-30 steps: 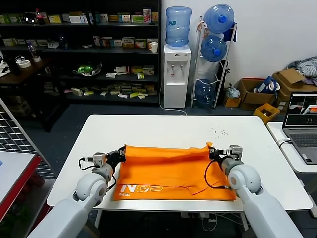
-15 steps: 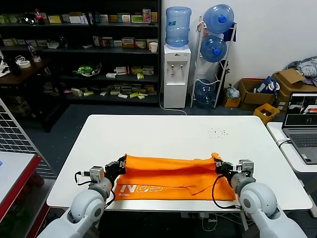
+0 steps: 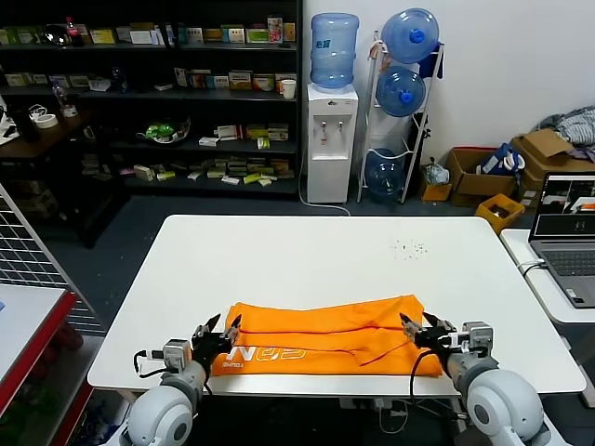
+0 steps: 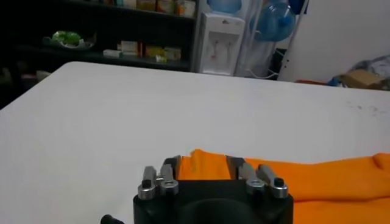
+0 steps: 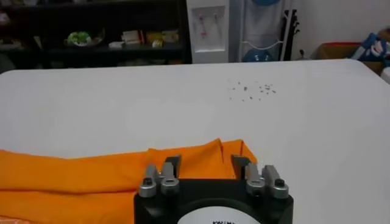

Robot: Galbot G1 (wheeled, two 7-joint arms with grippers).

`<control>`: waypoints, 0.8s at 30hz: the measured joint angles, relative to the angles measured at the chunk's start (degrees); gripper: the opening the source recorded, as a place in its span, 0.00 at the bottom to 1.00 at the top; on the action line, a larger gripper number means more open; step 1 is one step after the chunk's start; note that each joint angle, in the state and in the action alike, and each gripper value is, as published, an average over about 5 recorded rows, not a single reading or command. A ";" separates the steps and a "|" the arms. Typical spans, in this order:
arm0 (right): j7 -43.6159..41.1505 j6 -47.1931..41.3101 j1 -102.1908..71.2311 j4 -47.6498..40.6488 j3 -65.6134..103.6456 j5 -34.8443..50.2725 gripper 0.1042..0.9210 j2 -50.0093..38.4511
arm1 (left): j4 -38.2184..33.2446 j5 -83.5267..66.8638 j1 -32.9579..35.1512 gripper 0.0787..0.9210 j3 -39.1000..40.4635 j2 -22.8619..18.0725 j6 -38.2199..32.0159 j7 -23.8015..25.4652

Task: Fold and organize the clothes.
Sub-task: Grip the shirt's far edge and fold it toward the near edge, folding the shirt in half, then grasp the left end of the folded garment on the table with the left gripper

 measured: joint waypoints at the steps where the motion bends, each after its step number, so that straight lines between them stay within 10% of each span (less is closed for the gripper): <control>1: -0.02 0.02 -0.27 0.13 0.09 -0.13 0.78 0.13 | 0.24 0.12 0.10 0.73 -0.16 -0.24 -0.21 0.10; 17: -0.05 0.05 -2.16 0.79 0.87 -0.72 0.88 1.46 | 6.98 1.66 0.13 0.88 -0.51 -3.91 -4.35 1.99; 24: -0.05 0.05 -2.20 0.58 1.00 -0.58 0.88 1.48 | 8.42 2.31 0.09 0.72 0.02 -4.44 -5.72 2.35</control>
